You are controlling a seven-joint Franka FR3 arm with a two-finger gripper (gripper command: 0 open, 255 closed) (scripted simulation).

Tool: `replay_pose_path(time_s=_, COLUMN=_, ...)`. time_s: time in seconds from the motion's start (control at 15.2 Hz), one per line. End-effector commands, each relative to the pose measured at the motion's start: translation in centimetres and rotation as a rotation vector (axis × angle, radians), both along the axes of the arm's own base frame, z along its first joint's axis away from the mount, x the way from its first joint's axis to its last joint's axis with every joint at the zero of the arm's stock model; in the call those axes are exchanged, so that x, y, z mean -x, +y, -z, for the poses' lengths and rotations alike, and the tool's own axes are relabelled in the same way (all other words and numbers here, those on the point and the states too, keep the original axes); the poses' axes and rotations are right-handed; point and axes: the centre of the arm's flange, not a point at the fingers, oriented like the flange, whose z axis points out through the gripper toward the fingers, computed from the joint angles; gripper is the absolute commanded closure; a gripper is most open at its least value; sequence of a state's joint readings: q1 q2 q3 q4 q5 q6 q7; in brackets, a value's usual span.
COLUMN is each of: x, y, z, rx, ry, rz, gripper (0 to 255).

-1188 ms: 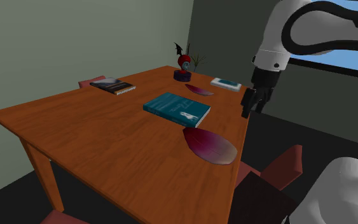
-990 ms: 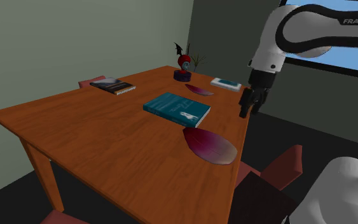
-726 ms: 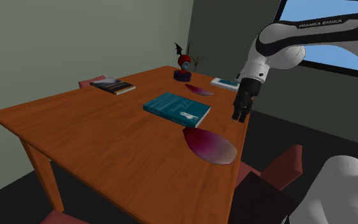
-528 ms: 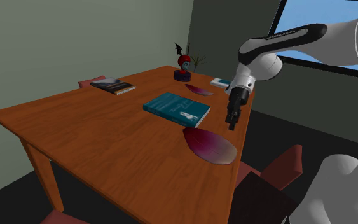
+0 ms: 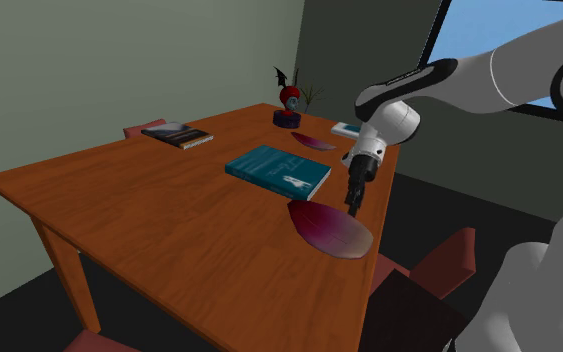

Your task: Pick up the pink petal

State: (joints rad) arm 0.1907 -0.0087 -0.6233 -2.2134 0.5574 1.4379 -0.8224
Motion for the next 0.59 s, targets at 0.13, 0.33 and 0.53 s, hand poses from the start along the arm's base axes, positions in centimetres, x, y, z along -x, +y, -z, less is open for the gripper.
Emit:
replay_pose_path(time_s=0.13, x=0.07, y=-0.23, z=0.85, rx=-0.001, ry=0.0, rz=0.0, gripper=255)
replay_pose_path(time_s=0.33, x=0.11, y=-0.21, z=0.86, rx=-0.001, ry=0.0, rz=0.0, gripper=255)
replay_pose_path(time_s=0.53, x=0.11, y=-0.2, z=0.85, rx=-0.001, ry=0.0, rz=0.0, gripper=255)
